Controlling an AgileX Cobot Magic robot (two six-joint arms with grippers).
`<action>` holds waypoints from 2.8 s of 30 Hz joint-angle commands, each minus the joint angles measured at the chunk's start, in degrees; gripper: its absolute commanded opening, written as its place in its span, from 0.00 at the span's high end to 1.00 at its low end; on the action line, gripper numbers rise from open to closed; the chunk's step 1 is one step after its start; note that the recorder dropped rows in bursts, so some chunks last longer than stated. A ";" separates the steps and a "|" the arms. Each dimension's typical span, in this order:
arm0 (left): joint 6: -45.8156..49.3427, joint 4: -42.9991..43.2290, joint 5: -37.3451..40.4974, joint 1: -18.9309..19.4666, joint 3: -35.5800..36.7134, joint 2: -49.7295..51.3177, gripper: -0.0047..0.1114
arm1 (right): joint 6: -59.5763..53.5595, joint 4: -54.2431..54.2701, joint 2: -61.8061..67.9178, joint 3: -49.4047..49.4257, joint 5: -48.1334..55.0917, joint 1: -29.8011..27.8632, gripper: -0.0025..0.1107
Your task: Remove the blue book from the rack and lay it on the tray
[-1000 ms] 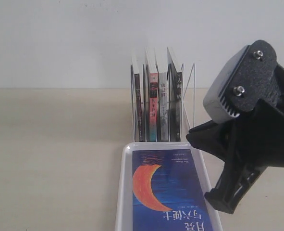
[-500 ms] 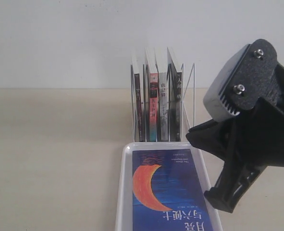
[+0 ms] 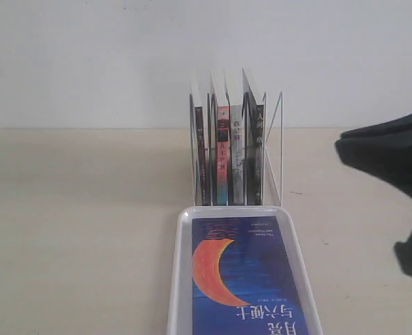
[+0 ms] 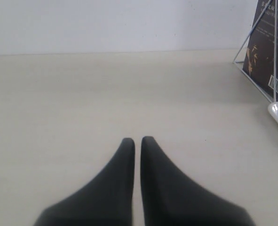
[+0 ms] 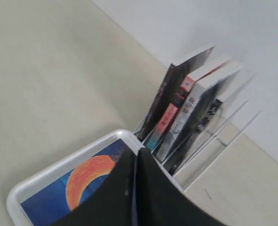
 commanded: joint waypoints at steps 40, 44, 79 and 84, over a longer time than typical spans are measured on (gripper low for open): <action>0.36 0.05 -0.81 0.19 0.18 -0.25 0.92 | 15.34 0.49 -41.09 38.11 -9.97 -26.04 0.97; 0.36 0.05 -0.81 0.19 0.18 -0.25 0.92 | 16.65 -1.64 -42.23 38.11 -7.91 -26.04 0.97; 0.36 0.05 -0.81 0.19 0.18 -0.25 0.92 | 37.29 -20.68 -42.72 38.11 -4.00 -26.28 0.97; 0.36 0.05 -0.81 0.19 0.18 -0.25 0.92 | 37.29 -20.68 -42.72 38.11 -4.08 -26.28 0.97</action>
